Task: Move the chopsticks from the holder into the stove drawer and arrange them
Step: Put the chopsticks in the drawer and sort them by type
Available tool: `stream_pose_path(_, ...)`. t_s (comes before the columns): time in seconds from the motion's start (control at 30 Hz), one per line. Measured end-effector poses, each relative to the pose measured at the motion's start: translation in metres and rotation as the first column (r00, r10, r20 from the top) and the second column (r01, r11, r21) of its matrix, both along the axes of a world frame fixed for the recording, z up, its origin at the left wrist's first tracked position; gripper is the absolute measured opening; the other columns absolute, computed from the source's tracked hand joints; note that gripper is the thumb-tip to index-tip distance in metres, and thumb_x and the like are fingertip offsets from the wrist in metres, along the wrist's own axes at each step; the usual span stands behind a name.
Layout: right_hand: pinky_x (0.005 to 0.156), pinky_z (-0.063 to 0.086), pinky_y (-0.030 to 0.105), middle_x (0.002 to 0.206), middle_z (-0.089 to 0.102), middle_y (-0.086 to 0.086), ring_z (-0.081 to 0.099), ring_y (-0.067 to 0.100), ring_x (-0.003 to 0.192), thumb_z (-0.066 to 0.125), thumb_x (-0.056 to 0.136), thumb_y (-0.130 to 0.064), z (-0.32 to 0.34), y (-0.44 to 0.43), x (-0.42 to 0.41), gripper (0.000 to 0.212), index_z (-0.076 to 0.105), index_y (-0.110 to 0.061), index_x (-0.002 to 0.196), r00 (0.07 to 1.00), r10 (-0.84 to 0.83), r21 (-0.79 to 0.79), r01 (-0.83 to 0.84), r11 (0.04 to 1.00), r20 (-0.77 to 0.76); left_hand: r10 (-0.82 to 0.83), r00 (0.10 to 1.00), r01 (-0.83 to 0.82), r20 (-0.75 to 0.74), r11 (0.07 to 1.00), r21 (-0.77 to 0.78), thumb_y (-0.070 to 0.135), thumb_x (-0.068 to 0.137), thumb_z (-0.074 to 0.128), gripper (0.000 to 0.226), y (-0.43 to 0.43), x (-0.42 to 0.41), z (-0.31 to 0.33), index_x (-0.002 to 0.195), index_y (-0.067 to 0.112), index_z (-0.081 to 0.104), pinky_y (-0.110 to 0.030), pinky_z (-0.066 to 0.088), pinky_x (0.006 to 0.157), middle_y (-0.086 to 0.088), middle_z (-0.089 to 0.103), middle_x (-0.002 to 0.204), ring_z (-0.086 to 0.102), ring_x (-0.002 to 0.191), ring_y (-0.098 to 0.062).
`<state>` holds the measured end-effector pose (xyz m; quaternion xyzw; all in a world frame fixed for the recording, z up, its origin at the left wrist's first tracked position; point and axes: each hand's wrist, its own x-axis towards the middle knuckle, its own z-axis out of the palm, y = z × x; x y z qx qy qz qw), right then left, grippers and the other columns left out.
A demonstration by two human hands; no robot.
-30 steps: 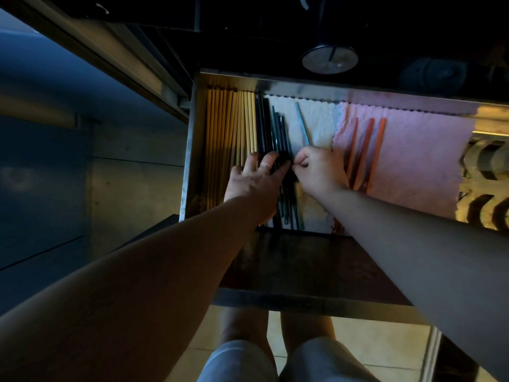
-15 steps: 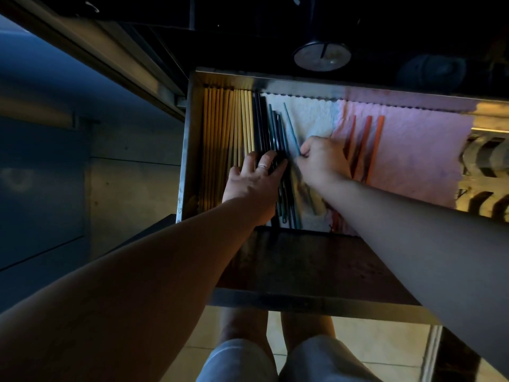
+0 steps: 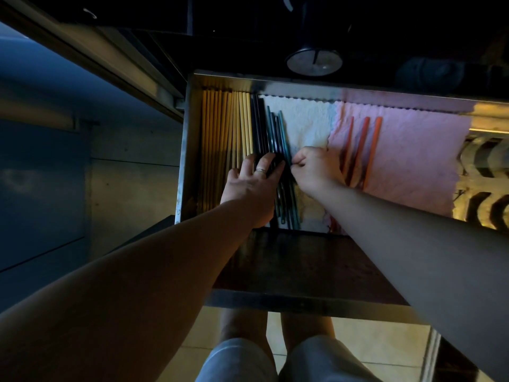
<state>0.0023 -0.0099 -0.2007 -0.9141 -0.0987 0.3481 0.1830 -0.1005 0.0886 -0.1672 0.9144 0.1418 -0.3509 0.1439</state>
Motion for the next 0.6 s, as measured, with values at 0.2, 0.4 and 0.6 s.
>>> stream_pose_path(0.2, 0.077, 0.040, 0.015, 0.100, 0.070, -0.005, 0.063, 0.011, 0.094, 0.059, 0.087, -0.019, 0.013, -0.013, 0.011, 0.018, 0.072, -0.020, 0.099, 0.996, -0.086, 0.028, 0.087, 0.996, -0.026, 0.002, 0.999, -0.003, -0.038, 1.000, -0.013, 0.020, 0.087, 0.062, 0.094, -0.004, 0.007, 0.007, 0.156, 0.032, 0.000, -0.052, 0.025, 0.112, 0.007, -0.008, 0.162, -0.001, 0.148, -0.032)
stream_pose_path(0.4, 0.087, 0.049, 0.025, 0.101, 0.072, -0.003, 0.064, 0.015, 0.098, 0.061, 0.086, -0.020, 0.022, -0.041, 0.018, 0.014, 0.070, -0.021, 0.095, 0.998, -0.063, 0.075, 0.064, 0.995, -0.015, 0.016, 0.998, -0.015, -0.063, 1.000, 0.012, 0.022, 0.091, 0.056, 0.082, -0.011, 0.009, 0.016, 0.156, 0.030, 0.007, -0.055, 0.007, 0.119, 0.002, -0.006, 0.165, -0.008, 0.151, -0.028)
stream_pose_path(0.6, 0.069, 0.035, 0.019, 0.086, 0.059, 0.005, 0.056, 0.019, 0.084, 0.056, 0.085, 0.003, 0.019, -0.087, 0.033, 0.016, 0.066, 0.001, 0.096, 0.981, -0.183, 0.166, 0.191, 0.967, -0.065, 0.056, 0.997, -0.054, 0.049, 0.997, -0.046, 0.024, 0.091, 0.052, 0.059, -0.045, 0.024, 0.027, 0.147, 0.030, 0.034, -0.048, 0.013, 0.118, 0.000, 0.017, 0.161, 0.005, 0.149, -0.026)
